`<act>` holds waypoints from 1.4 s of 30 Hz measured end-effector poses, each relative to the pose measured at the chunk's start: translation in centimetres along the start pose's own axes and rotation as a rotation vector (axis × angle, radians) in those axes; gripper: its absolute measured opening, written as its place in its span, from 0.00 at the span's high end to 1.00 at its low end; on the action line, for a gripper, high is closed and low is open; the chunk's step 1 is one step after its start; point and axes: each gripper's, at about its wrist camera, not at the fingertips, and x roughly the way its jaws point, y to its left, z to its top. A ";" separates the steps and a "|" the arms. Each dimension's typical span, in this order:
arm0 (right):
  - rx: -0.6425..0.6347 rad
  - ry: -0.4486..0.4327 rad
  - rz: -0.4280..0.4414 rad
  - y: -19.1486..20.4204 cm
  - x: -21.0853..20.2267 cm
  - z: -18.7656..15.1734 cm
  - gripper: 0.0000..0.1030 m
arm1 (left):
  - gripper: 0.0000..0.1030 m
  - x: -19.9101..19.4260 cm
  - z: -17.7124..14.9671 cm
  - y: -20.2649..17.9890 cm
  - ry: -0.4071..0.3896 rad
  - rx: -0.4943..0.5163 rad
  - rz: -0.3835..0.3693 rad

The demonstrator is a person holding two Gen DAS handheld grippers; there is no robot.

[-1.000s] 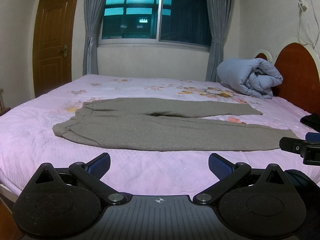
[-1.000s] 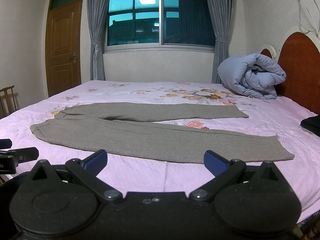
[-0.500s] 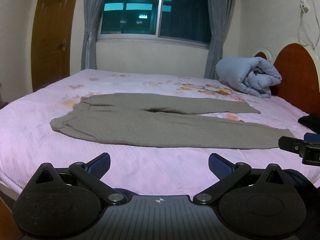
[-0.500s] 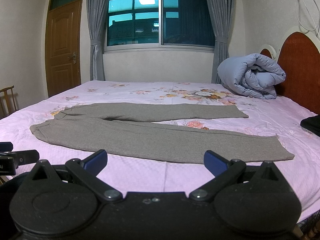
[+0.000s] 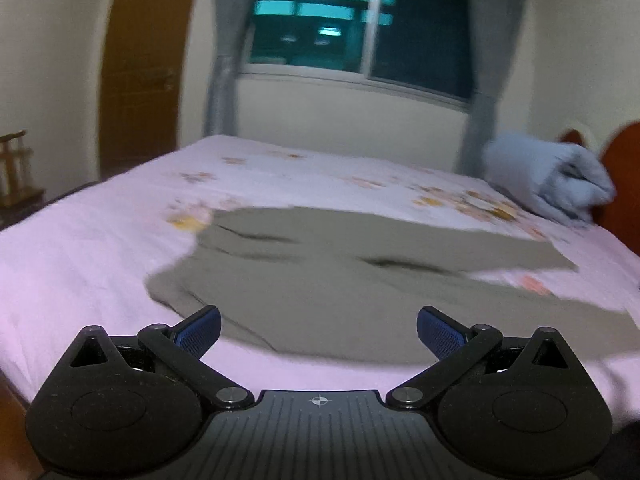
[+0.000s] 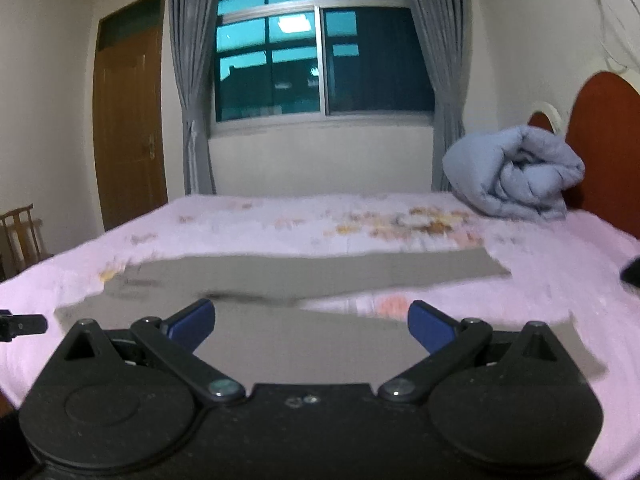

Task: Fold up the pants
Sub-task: 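Grasp the grey pants leg ends with the left tool while the right tool grasps the fabric beside it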

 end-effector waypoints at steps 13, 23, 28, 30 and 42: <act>-0.048 0.028 0.036 1.3 17.0 7.2 0.06 | 0.00 18.3 10.3 10.5 0.004 -0.074 0.028; -0.071 0.116 0.037 1.9 29.8 6.5 0.06 | 0.00 38.8 12.3 15.3 0.241 -0.053 0.008; -0.062 0.164 0.043 1.7 34.4 5.0 0.06 | 0.06 44.1 11.7 15.5 0.290 -0.083 -0.006; -0.060 0.184 0.051 1.6 35.9 4.6 0.06 | 0.17 45.7 11.6 15.2 0.316 -0.067 -0.017; -0.174 0.287 0.196 1.5 44.4 4.1 0.18 | 0.79 42.2 13.6 15.1 0.172 -0.085 -0.192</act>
